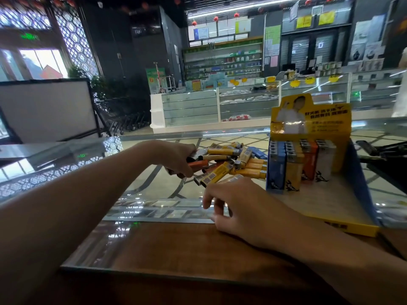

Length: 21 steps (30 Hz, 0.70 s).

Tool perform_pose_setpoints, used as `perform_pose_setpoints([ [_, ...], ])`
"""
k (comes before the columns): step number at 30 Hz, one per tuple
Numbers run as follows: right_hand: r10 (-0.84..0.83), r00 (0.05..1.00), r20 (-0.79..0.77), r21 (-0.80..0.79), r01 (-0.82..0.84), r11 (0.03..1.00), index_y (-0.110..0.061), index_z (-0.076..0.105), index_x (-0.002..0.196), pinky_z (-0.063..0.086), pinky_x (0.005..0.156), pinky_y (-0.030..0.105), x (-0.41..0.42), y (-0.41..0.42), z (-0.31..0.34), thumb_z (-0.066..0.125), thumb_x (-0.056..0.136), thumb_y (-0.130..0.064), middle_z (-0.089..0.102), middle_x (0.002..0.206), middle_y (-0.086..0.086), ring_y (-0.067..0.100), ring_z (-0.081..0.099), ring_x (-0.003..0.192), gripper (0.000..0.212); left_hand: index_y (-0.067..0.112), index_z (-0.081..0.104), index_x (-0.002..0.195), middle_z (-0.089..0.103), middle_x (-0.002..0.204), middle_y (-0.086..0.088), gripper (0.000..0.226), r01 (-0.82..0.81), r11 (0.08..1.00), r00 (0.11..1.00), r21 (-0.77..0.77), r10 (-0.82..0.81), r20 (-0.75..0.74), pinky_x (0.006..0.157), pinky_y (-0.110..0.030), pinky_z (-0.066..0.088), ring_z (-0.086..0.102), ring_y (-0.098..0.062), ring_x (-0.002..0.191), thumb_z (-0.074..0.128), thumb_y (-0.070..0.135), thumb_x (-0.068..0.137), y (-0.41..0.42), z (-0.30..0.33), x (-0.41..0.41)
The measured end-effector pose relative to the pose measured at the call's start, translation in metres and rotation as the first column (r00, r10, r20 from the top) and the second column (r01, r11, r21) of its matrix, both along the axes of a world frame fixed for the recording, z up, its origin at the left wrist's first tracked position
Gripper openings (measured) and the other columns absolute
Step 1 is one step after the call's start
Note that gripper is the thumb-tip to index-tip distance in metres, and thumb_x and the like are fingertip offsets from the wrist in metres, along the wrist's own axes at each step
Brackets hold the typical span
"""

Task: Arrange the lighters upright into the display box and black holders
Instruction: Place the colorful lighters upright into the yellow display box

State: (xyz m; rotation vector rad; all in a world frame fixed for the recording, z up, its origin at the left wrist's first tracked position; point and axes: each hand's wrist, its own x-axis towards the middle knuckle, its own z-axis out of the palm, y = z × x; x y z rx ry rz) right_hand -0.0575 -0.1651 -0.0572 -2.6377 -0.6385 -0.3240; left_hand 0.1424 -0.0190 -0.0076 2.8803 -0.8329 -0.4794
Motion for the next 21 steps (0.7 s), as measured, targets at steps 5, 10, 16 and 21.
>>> perform_pose_setpoints([
  [5,0.020,1.000,0.009,-0.015,-0.020,1.000,-0.032,0.067,0.098,0.040,0.063,0.010,0.000,0.000,0.001,0.070,0.091,-0.026,0.063,0.086,-0.016,-0.002,0.056,0.075,0.010,0.019,0.042,0.136,0.060,0.112,-0.010,0.067,-0.012,0.997,0.999,-0.082,0.008,-0.047,0.067,-0.029,0.059,0.068,-0.027,0.094,0.080,0.016,0.081,0.014,0.006,-0.003],
  [10,0.038,0.999,0.011,-0.025,-0.038,0.999,-0.036,0.064,0.092,0.045,0.068,0.013,0.000,0.000,0.001,0.069,0.090,-0.027,0.062,0.083,-0.017,-0.001,0.057,0.076,0.010,0.022,0.048,0.131,0.060,0.117,-0.012,0.066,-0.082,0.950,0.987,-0.301,0.037,-0.154,0.069,-0.028,0.057,0.067,-0.026,0.094,0.083,0.012,0.077,0.037,0.003,-0.002],
  [16,0.072,0.997,0.008,-0.025,-0.072,0.997,-0.039,0.059,0.091,0.040,0.064,0.012,0.001,0.001,0.003,0.068,0.092,-0.033,0.058,0.082,-0.020,-0.003,0.055,0.075,0.011,0.021,0.051,0.130,0.058,0.119,-0.013,0.053,-0.132,0.878,0.976,-0.461,0.035,-0.213,0.073,-0.030,0.057,0.065,-0.027,0.098,0.077,0.016,0.084,0.055,-0.008,-0.007],
  [21,0.059,0.998,0.010,-0.012,-0.059,0.998,-0.033,0.064,0.100,0.041,0.068,0.010,0.002,0.000,0.002,0.070,0.090,-0.038,0.062,0.082,-0.017,-0.002,0.056,0.076,0.012,0.022,0.048,0.134,0.056,0.116,-0.013,0.055,-0.216,0.759,0.971,-0.615,0.101,-0.216,0.067,-0.025,0.055,0.064,-0.026,0.095,0.072,0.010,0.087,0.066,-0.017,-0.013],
])
